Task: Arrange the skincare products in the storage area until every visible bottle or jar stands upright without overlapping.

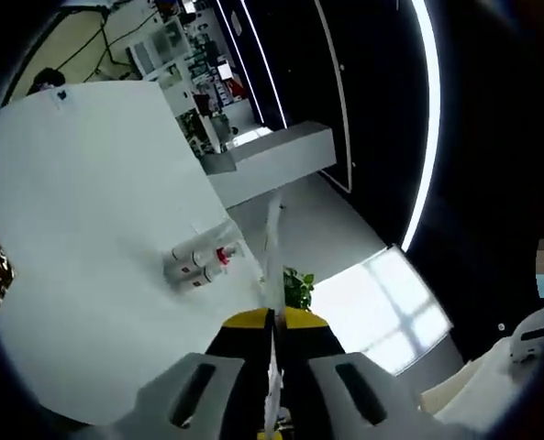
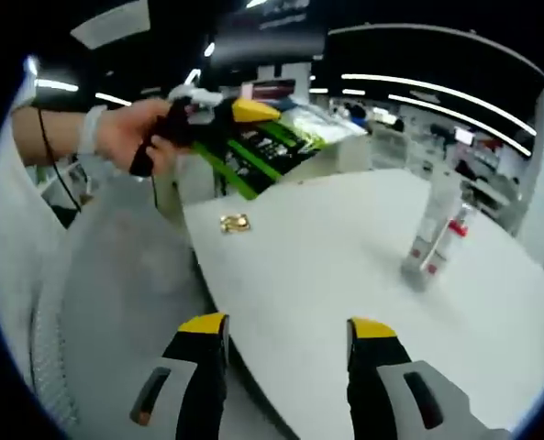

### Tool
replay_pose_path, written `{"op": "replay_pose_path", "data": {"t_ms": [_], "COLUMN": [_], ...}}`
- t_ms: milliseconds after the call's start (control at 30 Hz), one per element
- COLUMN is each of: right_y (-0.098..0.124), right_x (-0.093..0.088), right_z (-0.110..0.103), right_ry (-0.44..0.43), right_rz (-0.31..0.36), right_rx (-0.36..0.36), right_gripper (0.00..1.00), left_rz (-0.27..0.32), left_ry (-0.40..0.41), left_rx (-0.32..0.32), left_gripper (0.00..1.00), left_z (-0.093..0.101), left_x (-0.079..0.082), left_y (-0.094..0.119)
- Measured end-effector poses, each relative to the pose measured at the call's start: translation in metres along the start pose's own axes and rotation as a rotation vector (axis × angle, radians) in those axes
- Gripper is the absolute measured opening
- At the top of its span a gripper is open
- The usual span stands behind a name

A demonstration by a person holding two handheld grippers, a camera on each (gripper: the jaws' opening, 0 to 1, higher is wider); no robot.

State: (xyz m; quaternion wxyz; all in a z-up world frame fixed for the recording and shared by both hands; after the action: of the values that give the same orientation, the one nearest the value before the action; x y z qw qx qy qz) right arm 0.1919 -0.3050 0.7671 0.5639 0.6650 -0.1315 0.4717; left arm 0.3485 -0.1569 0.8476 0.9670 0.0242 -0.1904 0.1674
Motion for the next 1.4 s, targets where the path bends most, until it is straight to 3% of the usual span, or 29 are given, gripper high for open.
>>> {"op": "replay_pose_path", "data": {"t_ms": [167,267,433,500,567,667,733,800,1000,1167,1400], "right_y": [-0.004,-0.006,-0.006,-0.007,-0.007,-0.008,-0.007,-0.007,-0.007,-0.008,-0.010], "right_x": [-0.007,-0.016,-0.017,-0.018,-0.018,-0.019,-0.019,-0.020,-0.023,-0.023,-0.024], "right_z": [0.007,0.006,0.007,0.007,0.008,0.007,0.007,0.005,0.003,0.003,-0.001], "right_ry": [-0.022,-0.030,-0.012,-0.011,-0.017,-0.024,-0.026,-0.031,-0.013,0.003,0.008], "right_rz": [-0.035,-0.095,-0.099,-0.106,-0.108,-0.120,-0.119,-0.120,-0.147,-0.151,-0.163], "right_rx": [-0.032,-0.023,-0.035,-0.038,-0.040,-0.034,-0.028,-0.012,-0.005,0.001,0.020], "right_gripper": [0.55,0.57,0.60,0.61,0.62,0.63,0.63,0.64,0.63,0.60,0.60], "left_rz": [0.019,0.043,0.102,0.091,0.062,0.067,0.038,-0.018,-0.107,-0.106,-0.111], "left_ry": [-0.018,-0.022,-0.021,-0.025,-0.035,-0.075,-0.098,-0.131,-0.087,-0.020,0.038], "left_rx": [0.006,0.020,0.014,0.025,0.079,0.099,0.095,0.133,0.161,0.138,0.212], "left_gripper": [0.00,0.00,0.00,0.00,0.00,0.00,0.00,0.00,0.00,0.00,0.00], "left_z": [0.004,0.006,0.012,0.009,0.000,-0.001,-0.002,-0.011,-0.039,-0.052,-0.091], "left_x": [-0.003,-0.006,-0.010,-0.011,-0.011,0.001,0.006,0.008,0.010,0.018,0.046], "left_y": [0.005,0.012,0.026,0.028,0.031,0.031,0.026,0.019,-0.012,-0.035,-0.071]}}
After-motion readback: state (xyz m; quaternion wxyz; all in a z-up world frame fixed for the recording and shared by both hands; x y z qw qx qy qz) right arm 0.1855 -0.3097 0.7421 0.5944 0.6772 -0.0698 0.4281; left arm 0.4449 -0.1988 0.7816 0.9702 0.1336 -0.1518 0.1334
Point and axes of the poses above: the point that each gripper's makers call its tool centre point, and the gripper's own axes: y roughly backward along the fingers, z roughly to its right, x roughly out of its top, the point moved 5 cm from there along y, roughly backward along the fingers
